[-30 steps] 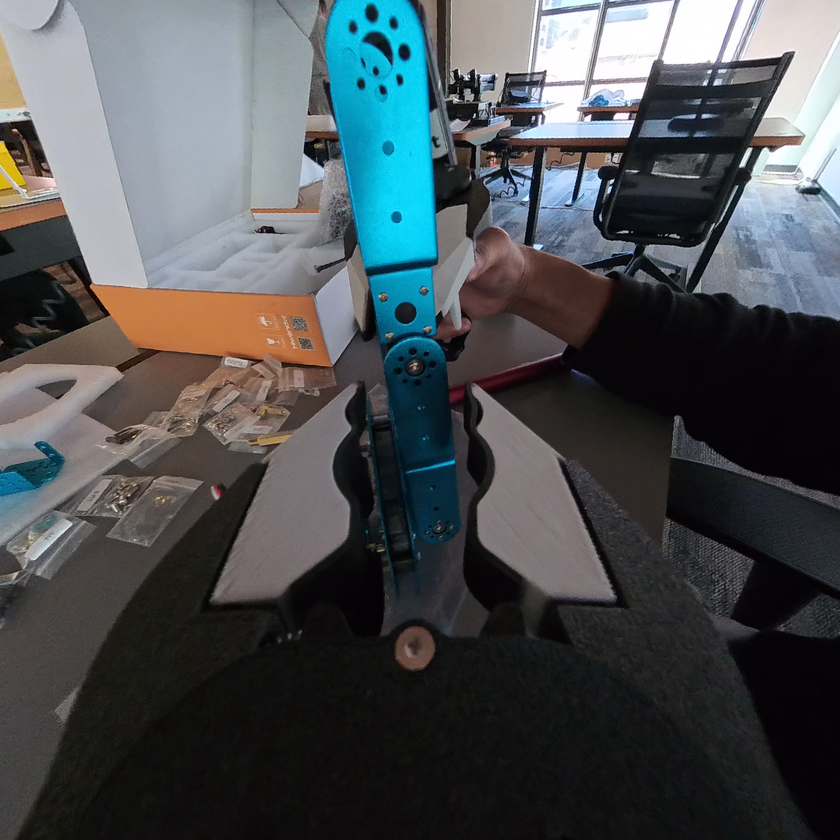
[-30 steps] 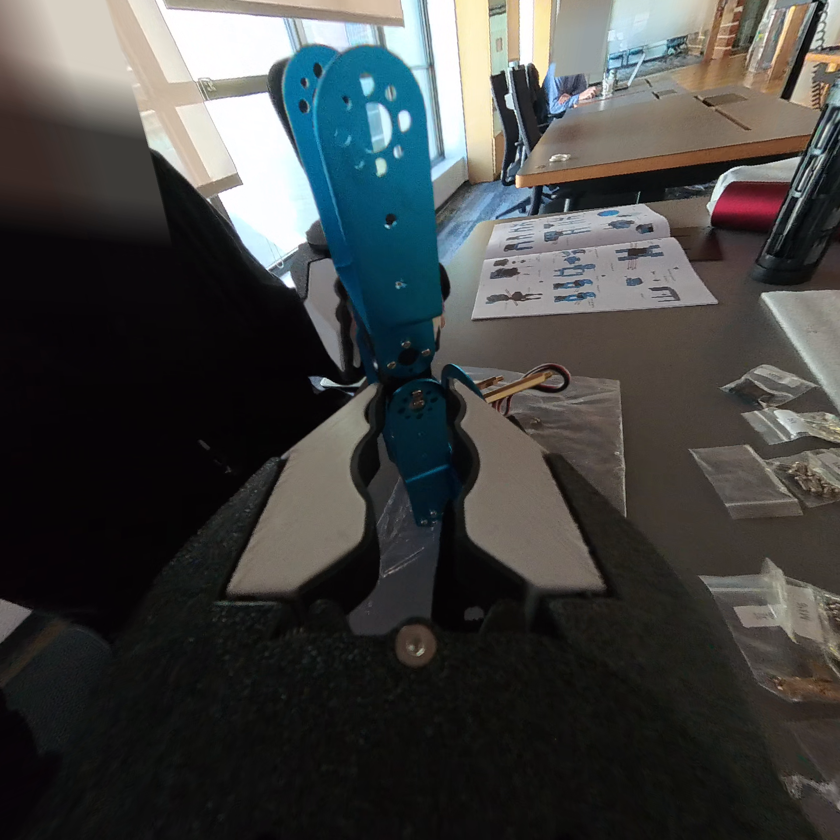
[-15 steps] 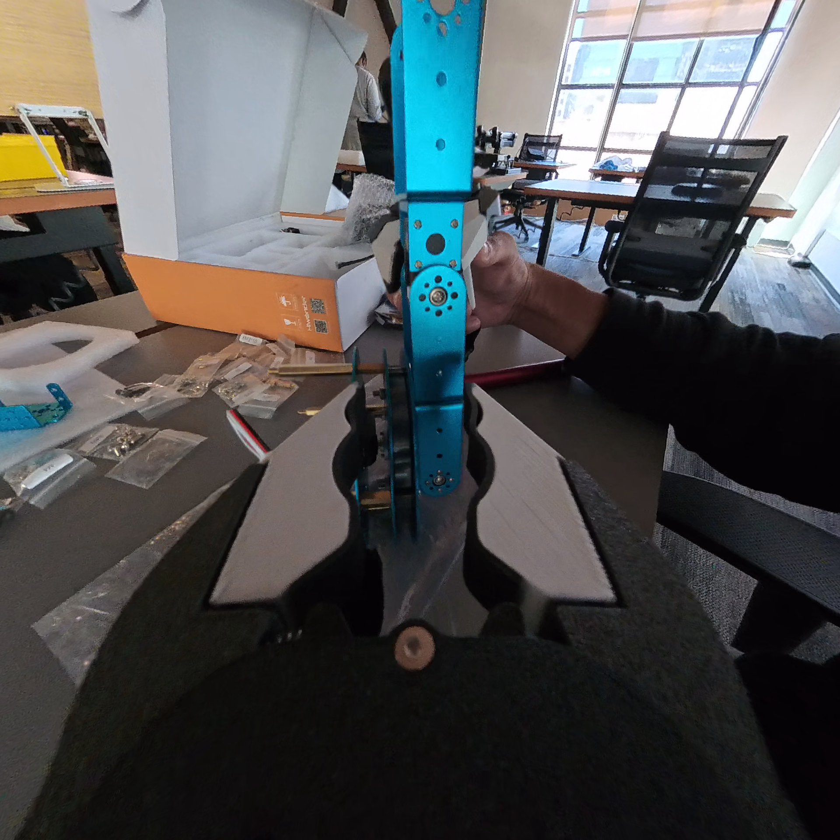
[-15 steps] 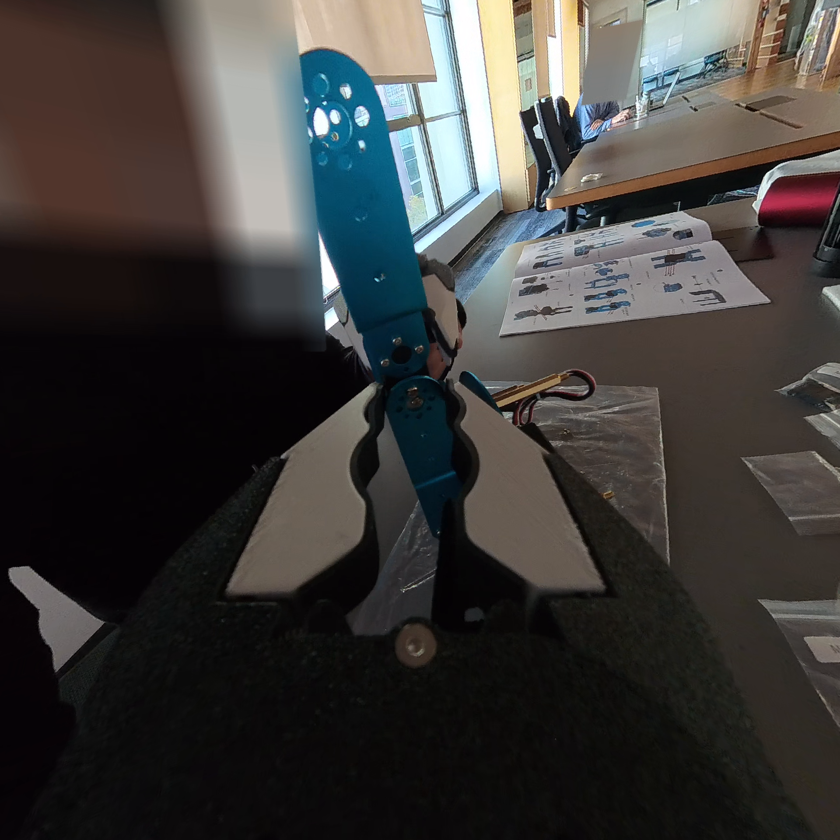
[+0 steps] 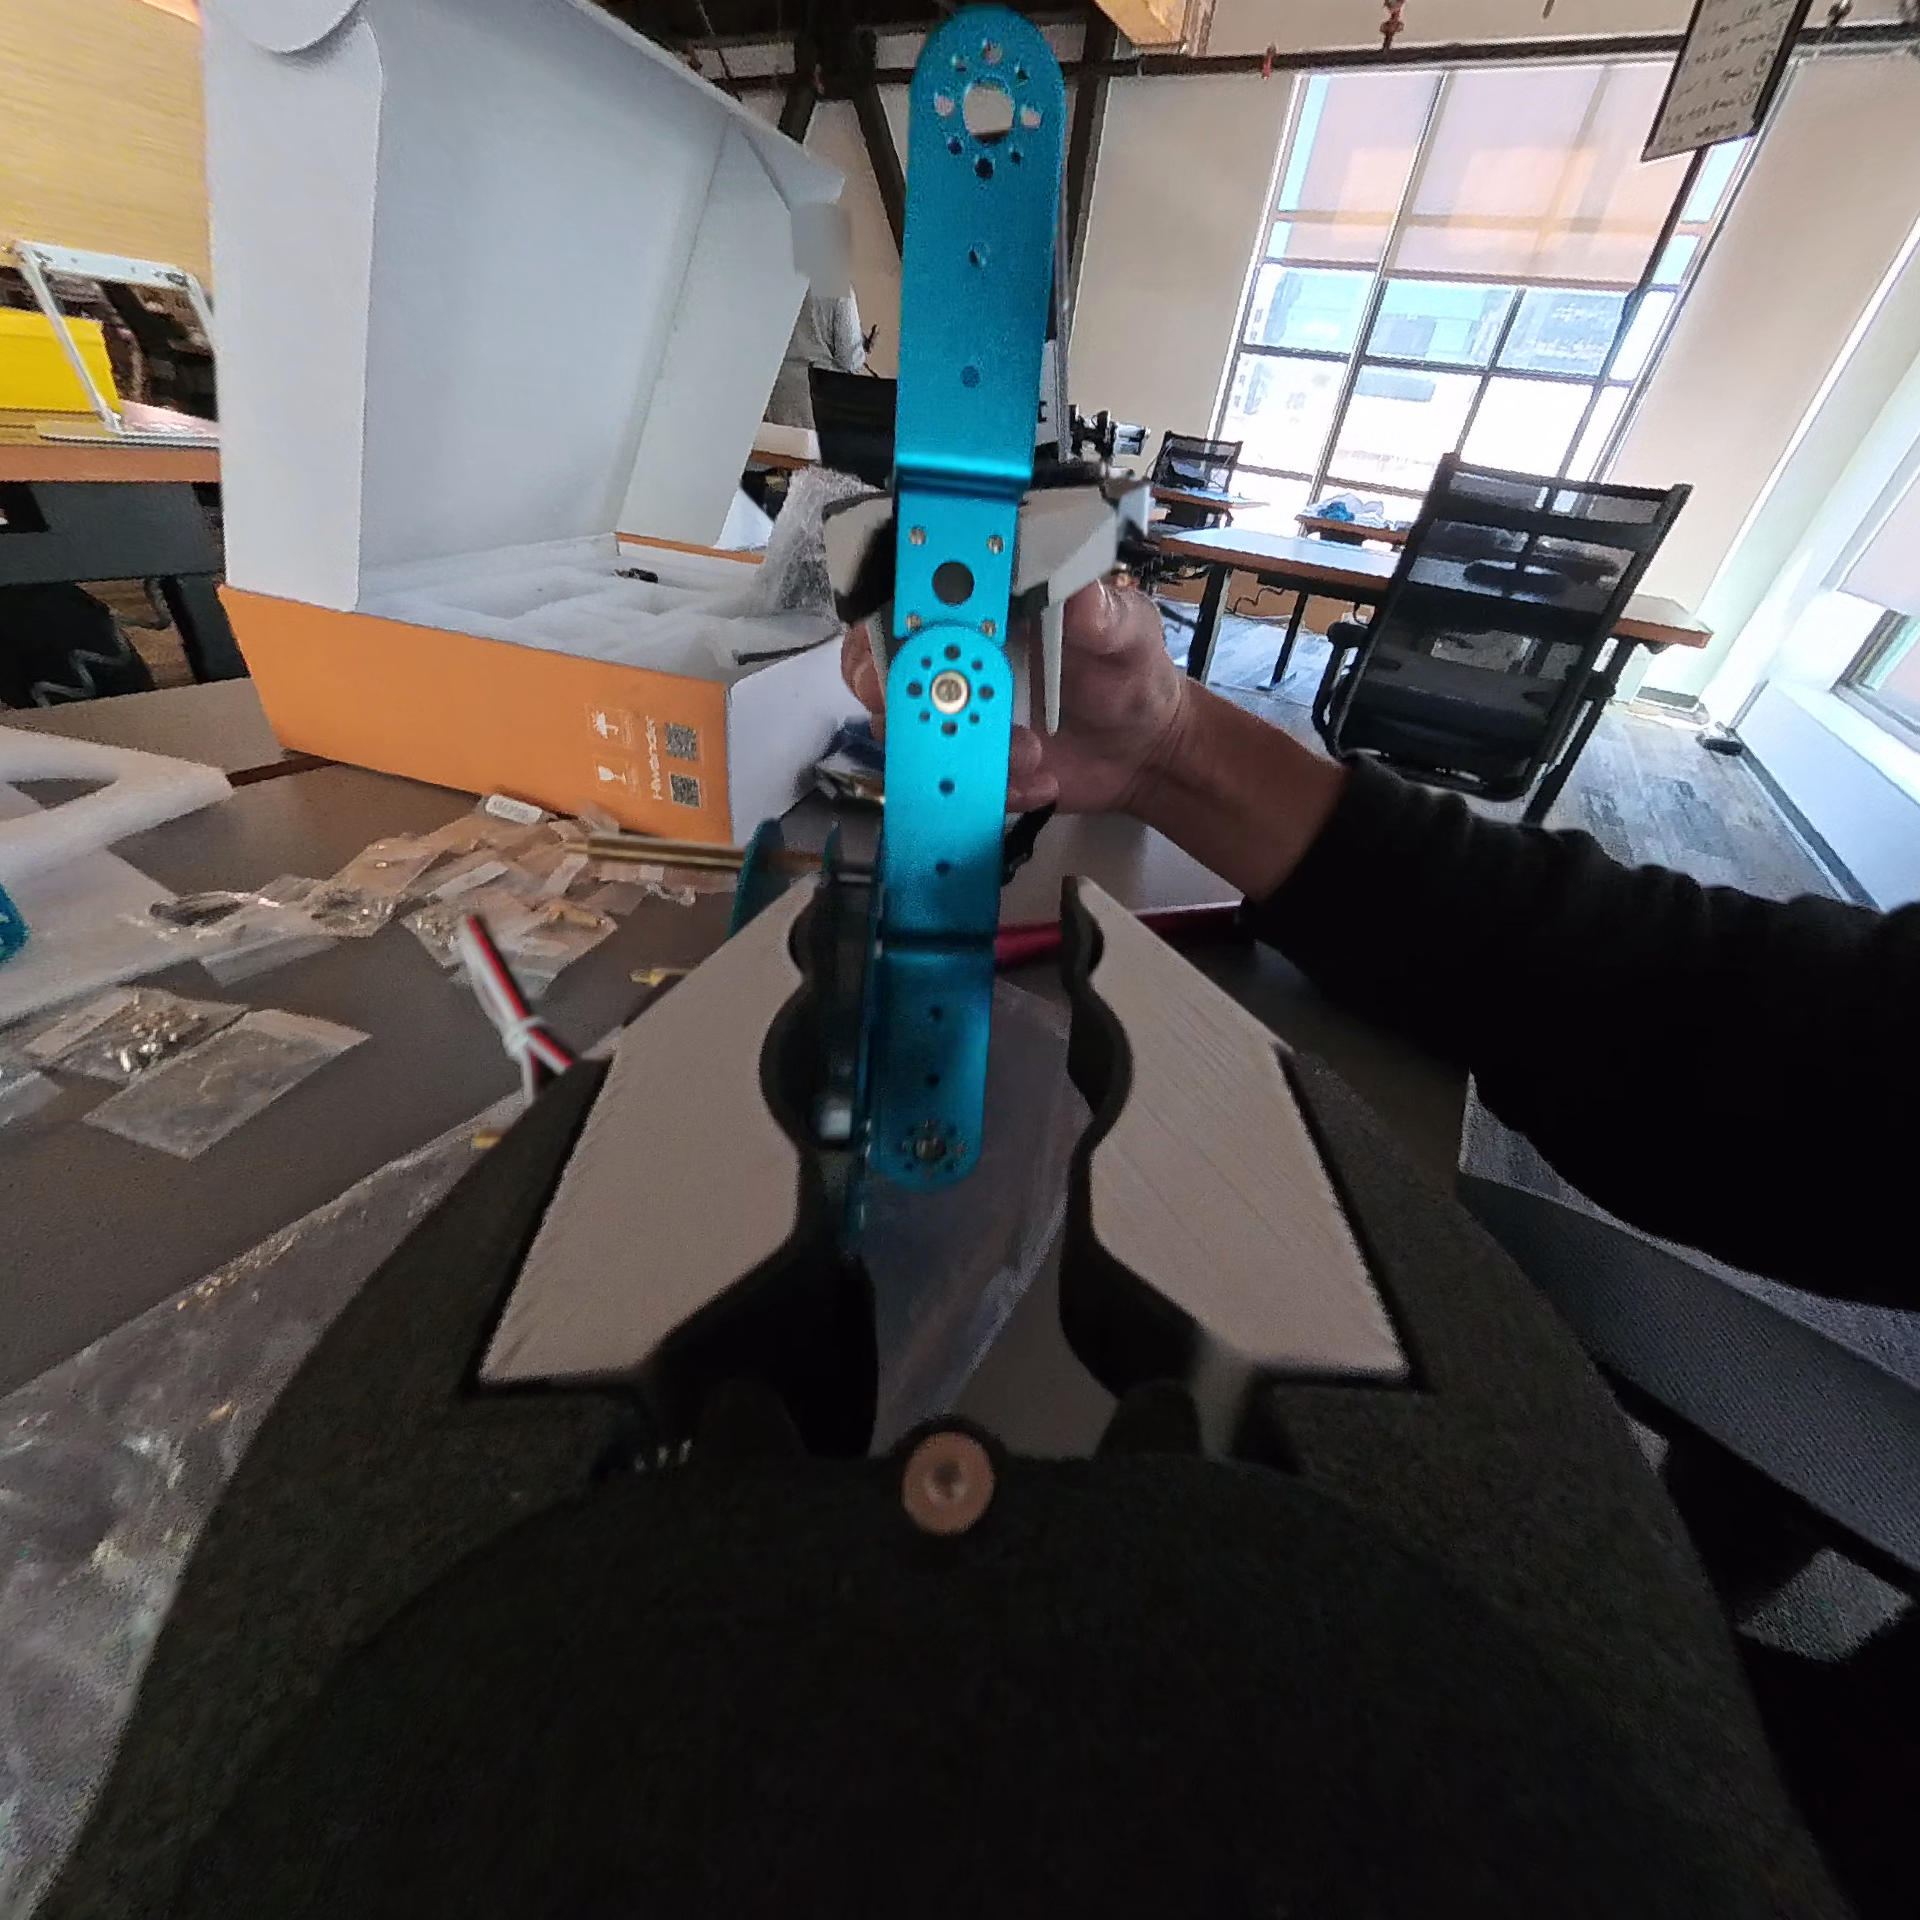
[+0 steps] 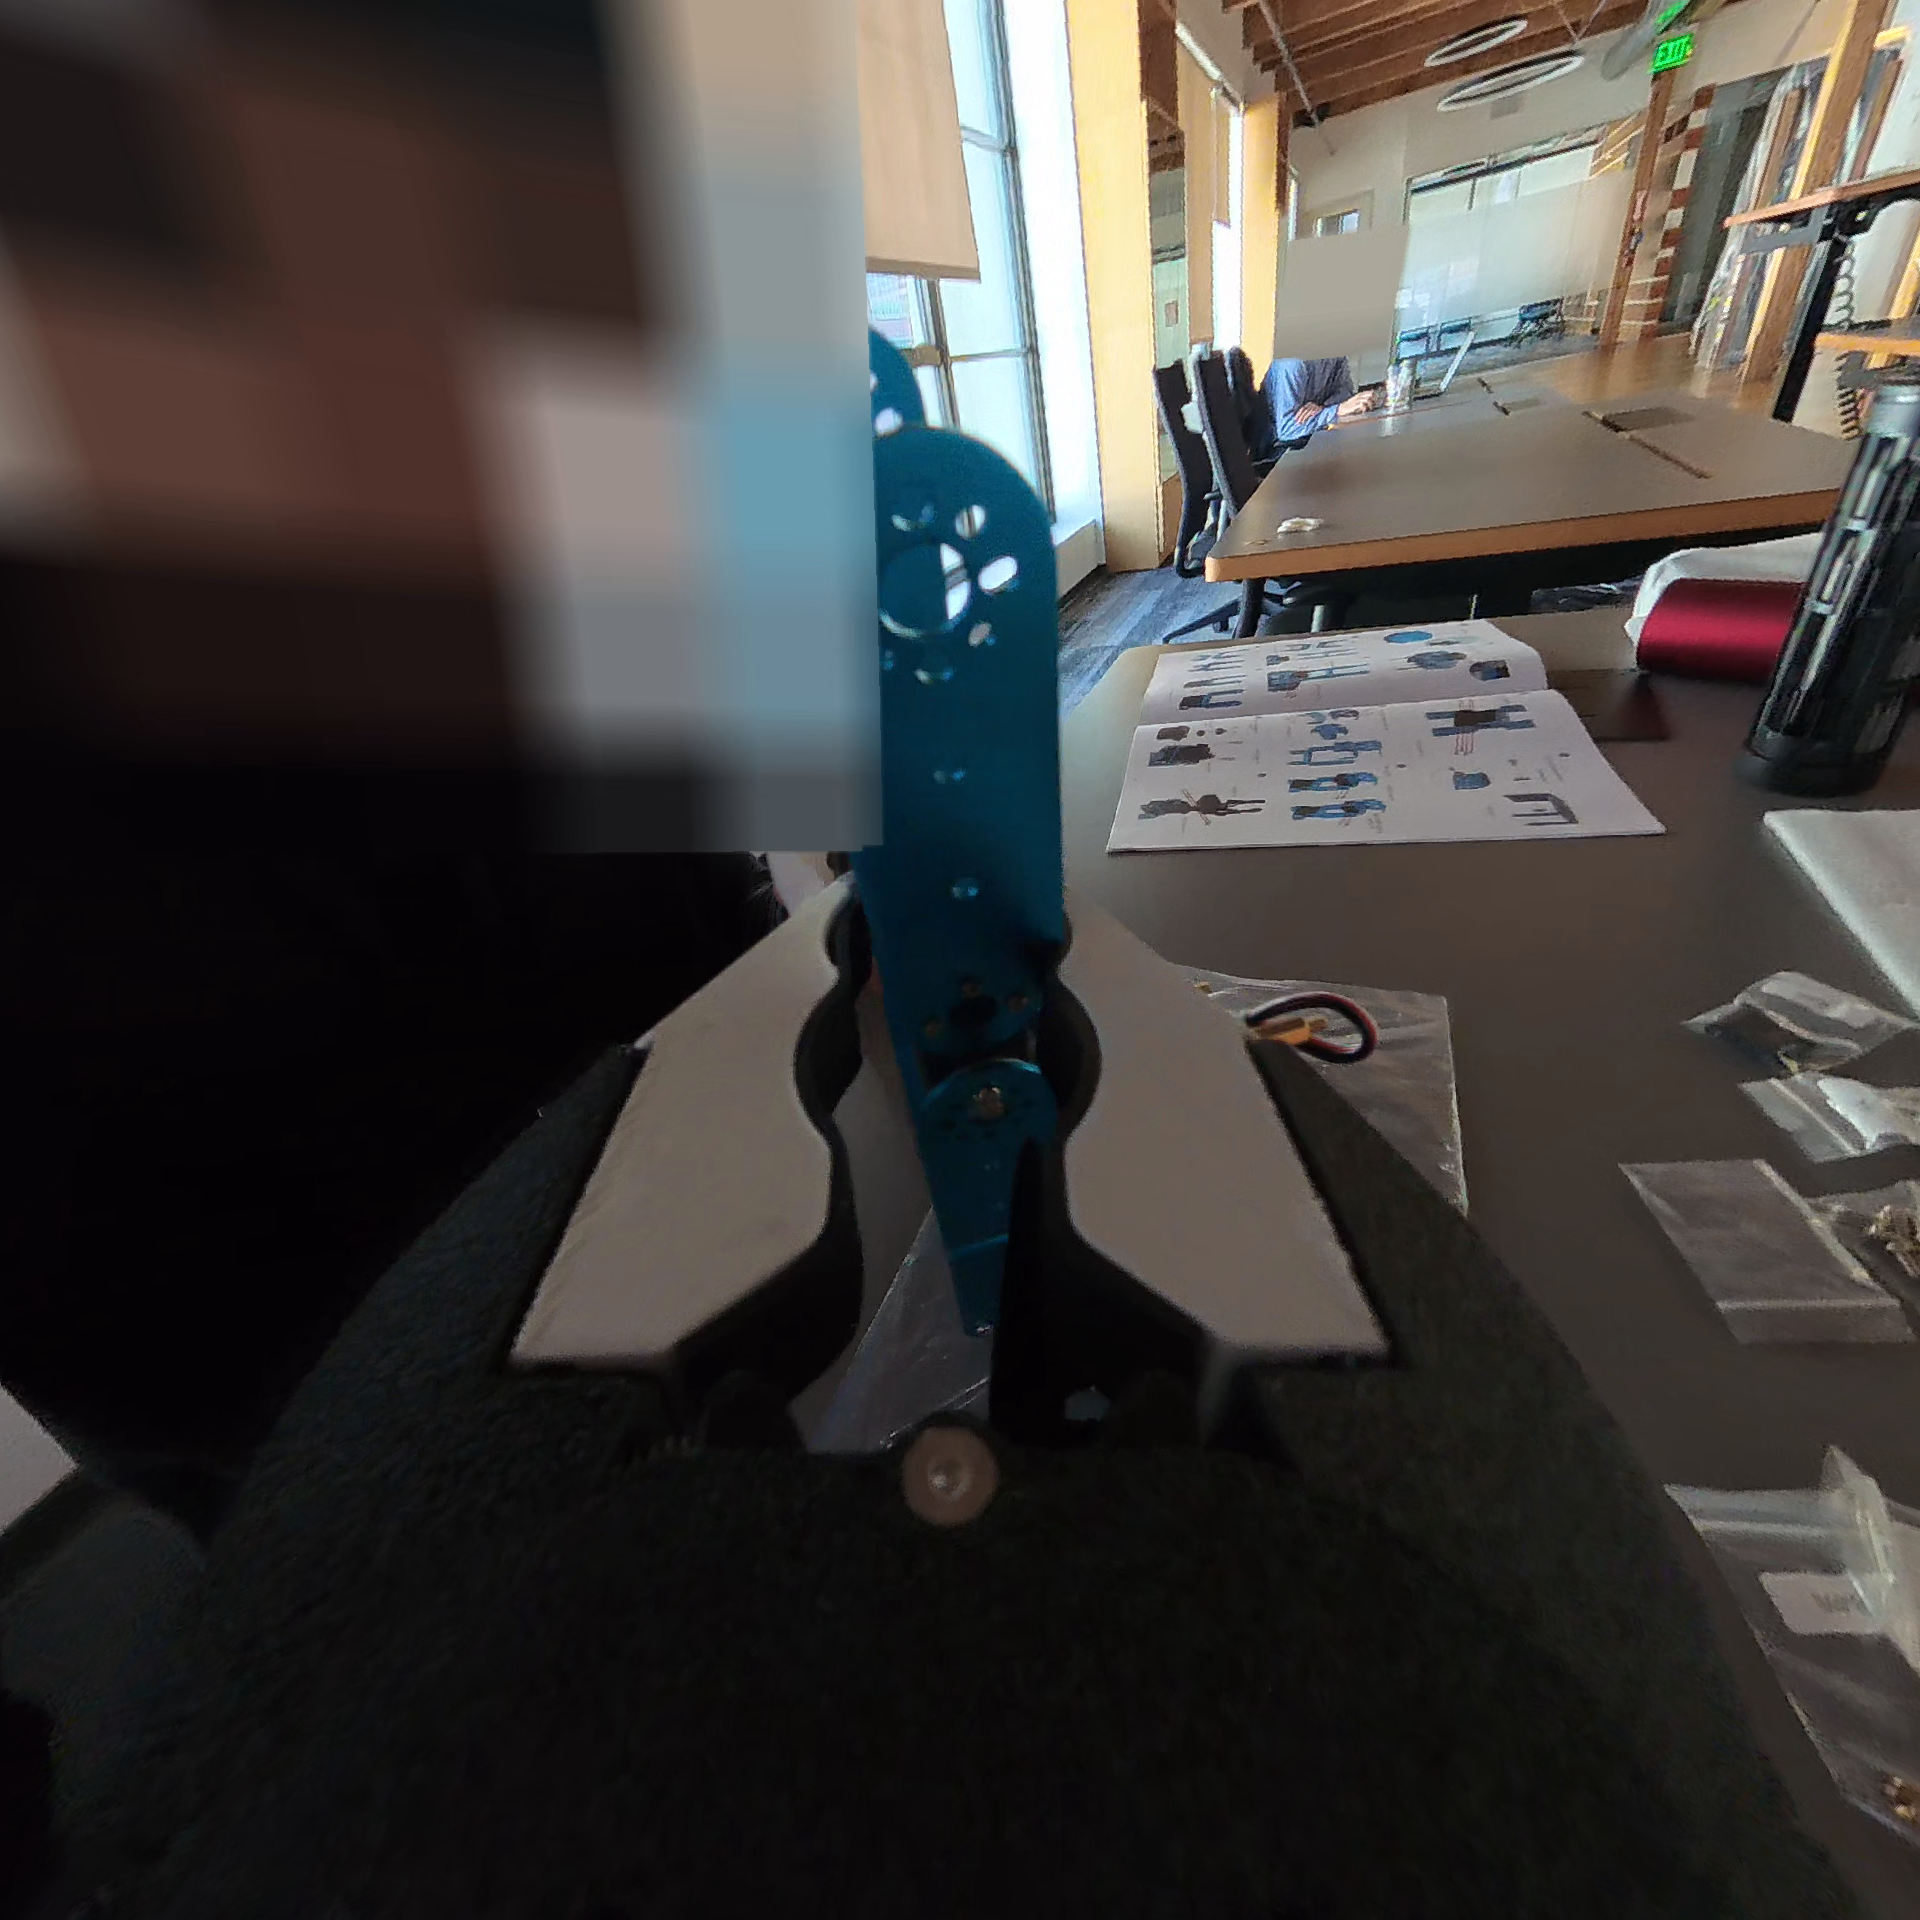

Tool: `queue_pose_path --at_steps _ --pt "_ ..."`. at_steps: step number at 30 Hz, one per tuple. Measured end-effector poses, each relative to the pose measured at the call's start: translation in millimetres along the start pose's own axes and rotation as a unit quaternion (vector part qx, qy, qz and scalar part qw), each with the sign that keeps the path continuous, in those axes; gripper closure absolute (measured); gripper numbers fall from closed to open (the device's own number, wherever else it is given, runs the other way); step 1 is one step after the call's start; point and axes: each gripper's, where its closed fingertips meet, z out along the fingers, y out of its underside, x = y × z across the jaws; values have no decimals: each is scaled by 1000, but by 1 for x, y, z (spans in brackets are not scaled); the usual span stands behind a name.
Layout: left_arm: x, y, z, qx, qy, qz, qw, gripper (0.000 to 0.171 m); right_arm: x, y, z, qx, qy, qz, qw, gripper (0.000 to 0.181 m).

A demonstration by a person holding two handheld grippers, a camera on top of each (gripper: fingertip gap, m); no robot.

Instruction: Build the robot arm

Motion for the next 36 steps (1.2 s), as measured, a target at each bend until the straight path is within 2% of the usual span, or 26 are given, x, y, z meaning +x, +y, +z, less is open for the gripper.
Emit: queue_pose_path --at_steps 5,7,10,22,29,32,36 --pt "0 -4 22 -2 -17 21 1000 131 -7 0 18 -29 5 -41 999 158" --pt "-4 -6 21 2 -24 29 999 143 -10 0 23 -40 3 -48 998 158" --pt "-3 -5 20 4 -12 27 1000 145 -11 0 25 -44 2 -59 997 158" --pt "-4 -5 15 14 -3 11 1000 146 -12 -2 33 -13 -43 -65 997 160" --pt "-6 -5 12 24 -3 6 1000 145 -9 -3 36 -21 -37 -48 998 159" --pt "-6 -5 13 25 -4 5 1000 145 -4 -7 32 -14 -11 -46 999 148" --pt "-5 -5 13 26 -4 3 1000 145 -4 -9 32 -15 0 -59 998 148"
